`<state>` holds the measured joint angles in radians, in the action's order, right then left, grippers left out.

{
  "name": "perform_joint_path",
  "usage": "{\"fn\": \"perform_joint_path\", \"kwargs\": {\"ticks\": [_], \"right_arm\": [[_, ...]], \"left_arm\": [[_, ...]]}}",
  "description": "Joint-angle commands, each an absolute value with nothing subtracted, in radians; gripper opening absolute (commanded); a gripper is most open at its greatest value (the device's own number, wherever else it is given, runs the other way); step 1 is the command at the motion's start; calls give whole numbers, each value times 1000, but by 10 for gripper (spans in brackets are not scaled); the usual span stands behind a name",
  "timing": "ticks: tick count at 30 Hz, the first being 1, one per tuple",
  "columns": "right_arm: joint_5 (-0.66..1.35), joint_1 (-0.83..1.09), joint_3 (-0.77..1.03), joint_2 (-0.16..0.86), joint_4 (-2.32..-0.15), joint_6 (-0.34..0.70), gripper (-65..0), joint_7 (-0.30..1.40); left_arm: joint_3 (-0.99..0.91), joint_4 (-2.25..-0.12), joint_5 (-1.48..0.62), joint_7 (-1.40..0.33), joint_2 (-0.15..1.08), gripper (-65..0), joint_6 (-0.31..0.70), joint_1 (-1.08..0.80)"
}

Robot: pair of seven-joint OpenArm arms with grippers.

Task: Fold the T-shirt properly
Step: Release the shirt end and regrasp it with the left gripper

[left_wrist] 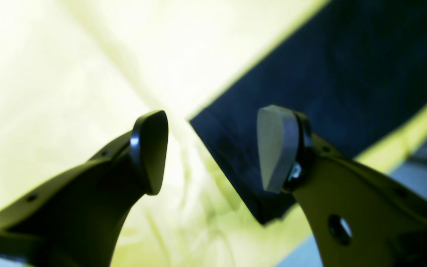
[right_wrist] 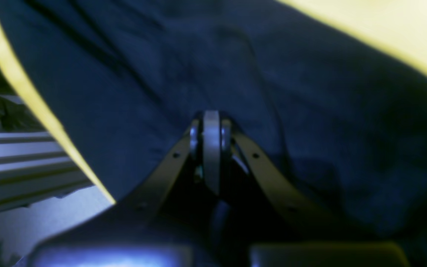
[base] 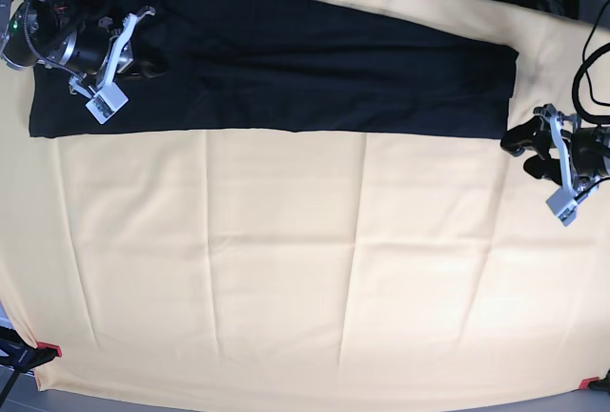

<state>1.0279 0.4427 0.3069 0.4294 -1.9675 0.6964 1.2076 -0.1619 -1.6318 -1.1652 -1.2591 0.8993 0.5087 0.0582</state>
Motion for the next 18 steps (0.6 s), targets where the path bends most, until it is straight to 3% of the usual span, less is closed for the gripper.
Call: {"fn": "perform_joint_path", "kwargs": {"ticks": [1,11,18], "right_arm": [[1038,438,315,443,-1969,698,-650,1185],[1039,438,316,443,-1951,698,-650,1185],[1039,438,315,443,-1951,698,-650,1182]], "left_arm": [[-207,-1641,-1169,-1247,912,-253,501,57],[-573,-1641,-1142,-1226,774,-253,458,-208],[-629,-1641,-1118,-1195,692,-253,458,-341]]}}
